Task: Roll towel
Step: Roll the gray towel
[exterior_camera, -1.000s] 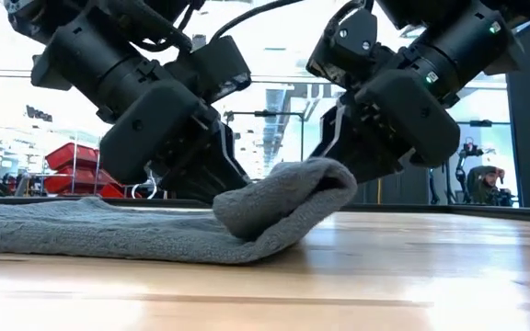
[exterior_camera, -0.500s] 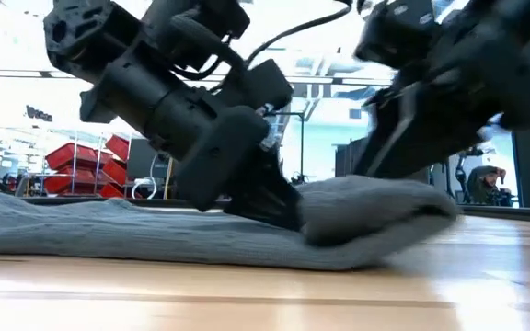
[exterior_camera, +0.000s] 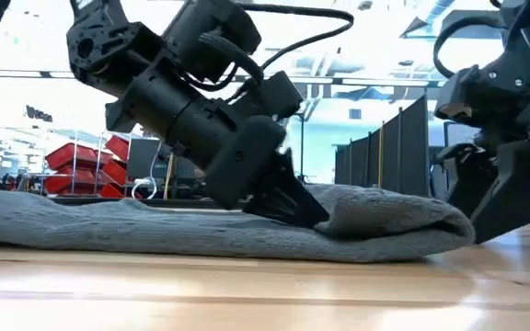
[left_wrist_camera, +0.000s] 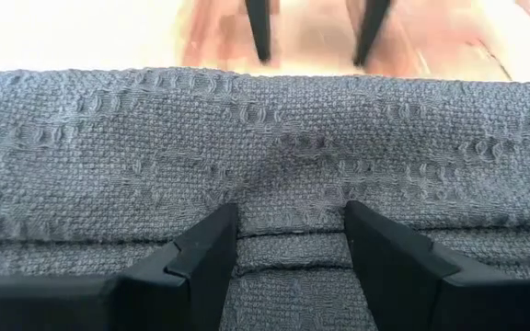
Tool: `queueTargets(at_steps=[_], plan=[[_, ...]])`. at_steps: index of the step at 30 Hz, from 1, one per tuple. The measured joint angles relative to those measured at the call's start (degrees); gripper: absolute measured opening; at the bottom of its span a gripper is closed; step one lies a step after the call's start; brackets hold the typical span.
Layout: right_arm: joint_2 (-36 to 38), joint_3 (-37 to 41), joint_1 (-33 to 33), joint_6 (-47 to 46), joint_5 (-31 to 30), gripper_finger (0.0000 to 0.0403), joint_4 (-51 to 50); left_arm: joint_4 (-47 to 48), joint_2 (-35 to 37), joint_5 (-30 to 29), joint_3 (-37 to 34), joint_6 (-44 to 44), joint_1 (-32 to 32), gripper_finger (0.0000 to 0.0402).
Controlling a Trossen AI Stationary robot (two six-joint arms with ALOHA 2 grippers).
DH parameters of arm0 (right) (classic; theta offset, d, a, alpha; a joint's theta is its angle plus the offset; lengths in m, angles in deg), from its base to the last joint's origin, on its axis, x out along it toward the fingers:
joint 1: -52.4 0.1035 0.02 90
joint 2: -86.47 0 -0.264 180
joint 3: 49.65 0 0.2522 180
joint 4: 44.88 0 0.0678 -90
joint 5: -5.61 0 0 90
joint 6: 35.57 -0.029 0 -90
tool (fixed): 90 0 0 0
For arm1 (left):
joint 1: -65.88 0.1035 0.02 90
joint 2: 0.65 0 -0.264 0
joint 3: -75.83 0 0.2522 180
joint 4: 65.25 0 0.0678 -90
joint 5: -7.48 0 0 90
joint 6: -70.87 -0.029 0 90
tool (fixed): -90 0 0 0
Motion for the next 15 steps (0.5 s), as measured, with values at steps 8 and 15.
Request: queueTargets(at_steps=[8, 15], plan=[[-5.4, -0.21, -1.74, 5.31, -0.15, 0.0249, 7.86, 3.59, -8.18, 4.42, 12.26, -4.12, 1.19, 0.0191], [-2.0, -0.11, -1.69, 8.51, 0.79, 0.0249, 6.92, 11.01, -6.32, 5.32, 15.9, -6.73, 1.19, 0.0191]])
